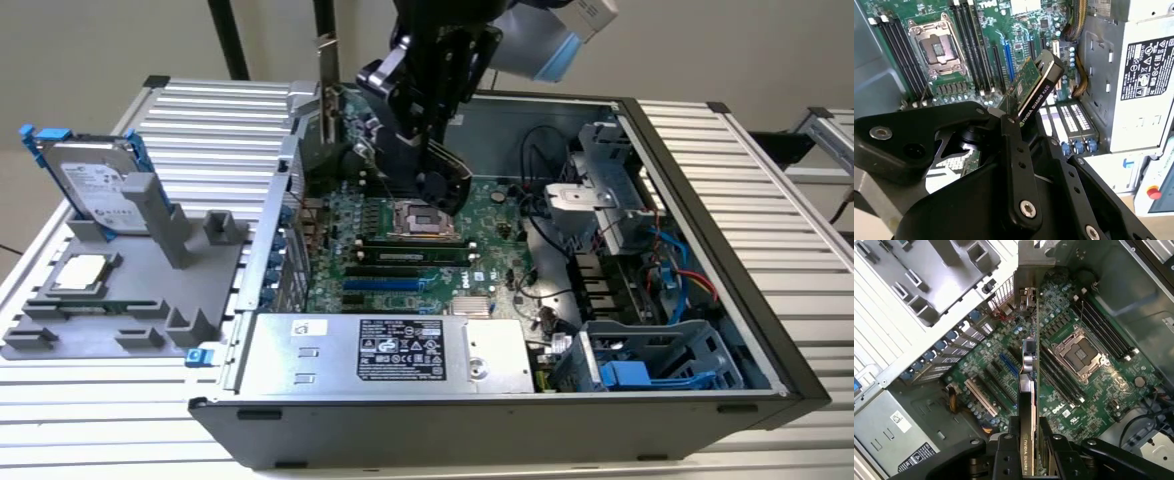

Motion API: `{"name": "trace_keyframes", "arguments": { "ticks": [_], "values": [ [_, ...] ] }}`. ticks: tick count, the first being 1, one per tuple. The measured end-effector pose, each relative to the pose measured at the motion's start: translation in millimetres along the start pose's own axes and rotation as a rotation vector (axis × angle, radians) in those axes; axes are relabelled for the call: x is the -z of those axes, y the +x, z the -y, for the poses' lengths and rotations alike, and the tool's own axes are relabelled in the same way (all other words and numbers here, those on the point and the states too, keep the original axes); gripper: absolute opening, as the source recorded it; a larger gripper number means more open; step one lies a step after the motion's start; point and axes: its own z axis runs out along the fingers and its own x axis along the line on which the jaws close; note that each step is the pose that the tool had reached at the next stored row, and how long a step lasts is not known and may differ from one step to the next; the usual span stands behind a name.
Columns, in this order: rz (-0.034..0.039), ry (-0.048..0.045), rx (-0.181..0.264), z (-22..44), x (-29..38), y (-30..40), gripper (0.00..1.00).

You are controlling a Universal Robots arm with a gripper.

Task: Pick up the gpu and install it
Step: 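Insert the gpu into the slot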

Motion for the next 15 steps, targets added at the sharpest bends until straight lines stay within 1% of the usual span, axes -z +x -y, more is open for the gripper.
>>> {"name": "trace_keyframes", "arguments": {
  "ticks": [15],
  "values": [
    [-0.0060, 0.0009, 0.100, 0.4, 0.0, -0.4, 0.00]
  ]
}}
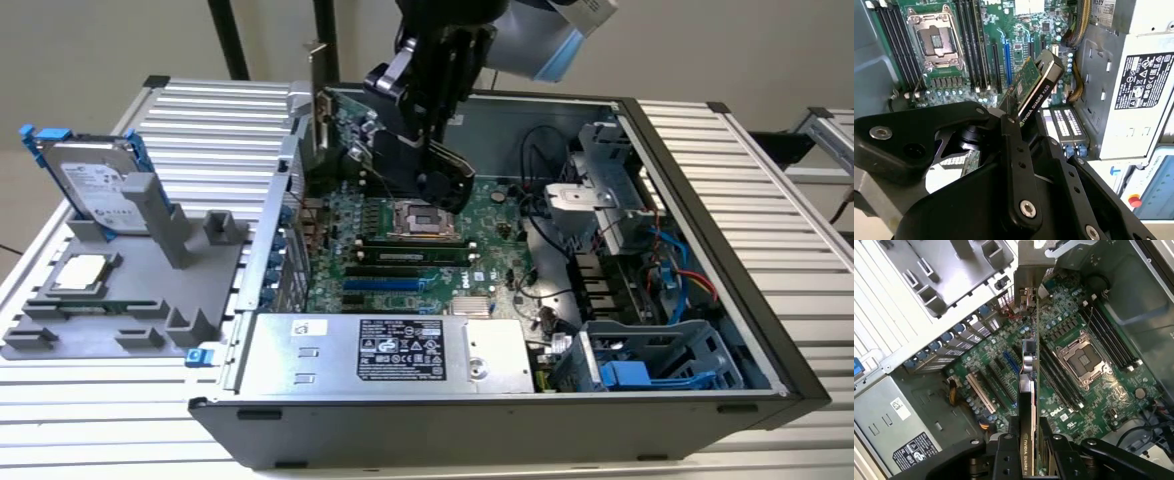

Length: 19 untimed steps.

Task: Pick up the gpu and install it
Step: 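Insert the gpu into the slot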

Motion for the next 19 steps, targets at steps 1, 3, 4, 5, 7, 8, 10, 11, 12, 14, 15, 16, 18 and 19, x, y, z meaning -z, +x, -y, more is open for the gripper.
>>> {"name": "trace_keyframes", "arguments": {
  "ticks": [1, 3, 4, 5, 7, 8, 10, 11, 12, 14, 15, 16, 18, 19],
  "values": [
    [-0.0004, 0.0001, 0.007, 0.0, 0.0, 0.0, 0.00],
    [-0.0012, 0.0002, 0.020, 0.0, 0.0, 0.0, 0.00],
    [-0.0016, 0.0003, 0.026, 0.1, 0.0, 0.0, 0.00],
    [-0.0020, 0.0003, 0.033, 0.1, 0.0, -0.1, 0.00],
    [-0.0028, 0.0004, 0.046, 0.1, 0.0, -0.1, 0.00],
    [-0.0031, 0.0005, 0.052, 0.1, 0.0, -0.1, 0.00],
    [-0.0039, 0.0006, 0.066, 0.2, 0.0, -0.1, 0.00],
    [-0.0043, 0.0006, 0.072, 0.2, 0.0, -0.1, 0.00],
    [-0.0047, 0.0007, 0.079, 0.2, 0.0, -0.1, 0.00],
    [-0.0055, 0.0008, 0.092, 0.2, 0.0, -0.2, 0.00],
    [-0.0058, 0.0009, 0.098, 0.2, 0.0, -0.2, 0.00],
    [-0.0063, 0.0009, 0.104, 0.2, 0.0, -0.2, 0.00],
    [-0.0070, 0.0011, 0.117, 0.2, 0.0, -0.2, 0.00],
    [-0.0072, 0.0011, 0.122, 0.3, 0.0, -0.2, 0.00]
  ]
}}
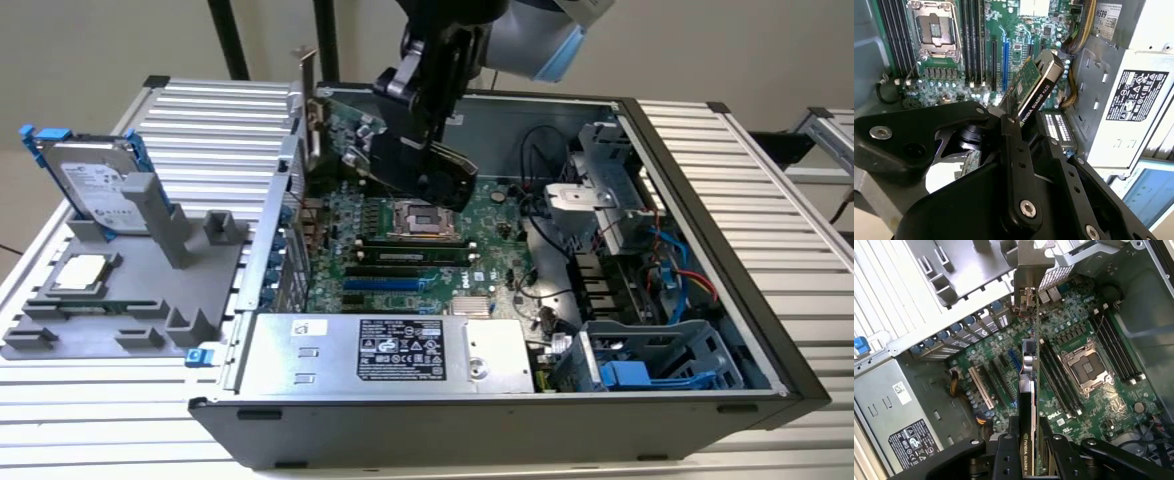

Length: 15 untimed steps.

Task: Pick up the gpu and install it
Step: 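Insert the gpu into the slot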

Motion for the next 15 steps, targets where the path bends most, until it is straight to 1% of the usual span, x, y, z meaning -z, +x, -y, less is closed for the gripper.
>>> {"name": "trace_keyframes", "arguments": {
  "ticks": [9, 15],
  "values": [
    [-0.0015, 0.0002, 0.025, 0.0, 0.0, 0.0, 0.00],
    [-0.0049, 0.0008, 0.080, 0.5, 0.1, -0.3, 0.00]
  ]
}}
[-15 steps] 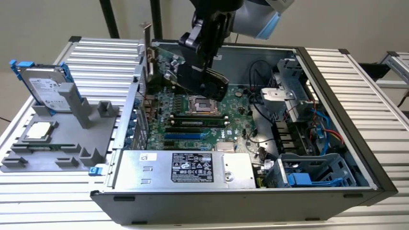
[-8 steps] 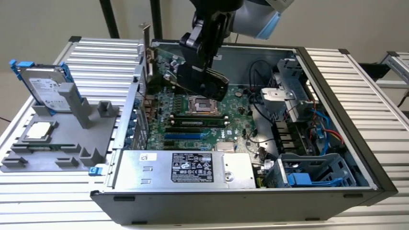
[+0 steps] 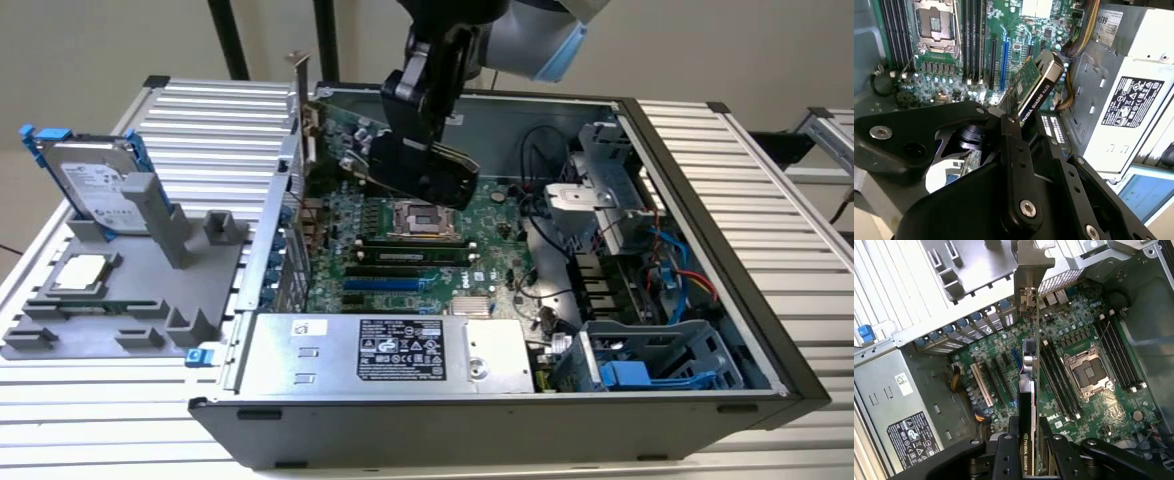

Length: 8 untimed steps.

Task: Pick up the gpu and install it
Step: 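Insert the gpu into the slot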

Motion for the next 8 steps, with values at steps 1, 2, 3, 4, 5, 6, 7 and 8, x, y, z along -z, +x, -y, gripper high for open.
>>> {"name": "trace_keyframes", "arguments": {
  "ticks": [1, 2, 3, 4, 5, 6, 7, 8],
  "values": [
    [-0.0005, 0.0001, 0.010, 0.5, 0.0, -0.2, 0.00],
    [-0.0011, 0.0002, 0.019, 1.0, 0.0, -0.4, 0.00],
    [-0.0017, 0.0003, 0.029, 1.4, 0.1, -0.6, 0.00],
    [-0.0021, 0.0003, 0.038, 1.8, 0.1, -0.8, 0.00],
    [-0.0028, 0.0004, 0.048, 2.3, 0.1, -1.0, 0.00],
    [-0.0034, 0.0005, 0.058, 2.9, 0.2, -1.3, 0.00],
    [-0.0039, 0.0006, 0.068, 3.3, 0.2, -1.5, 0.00],
    [-0.0045, 0.0007, 0.077, 3.8, 0.2, -1.7, 0.00]
  ]
}}
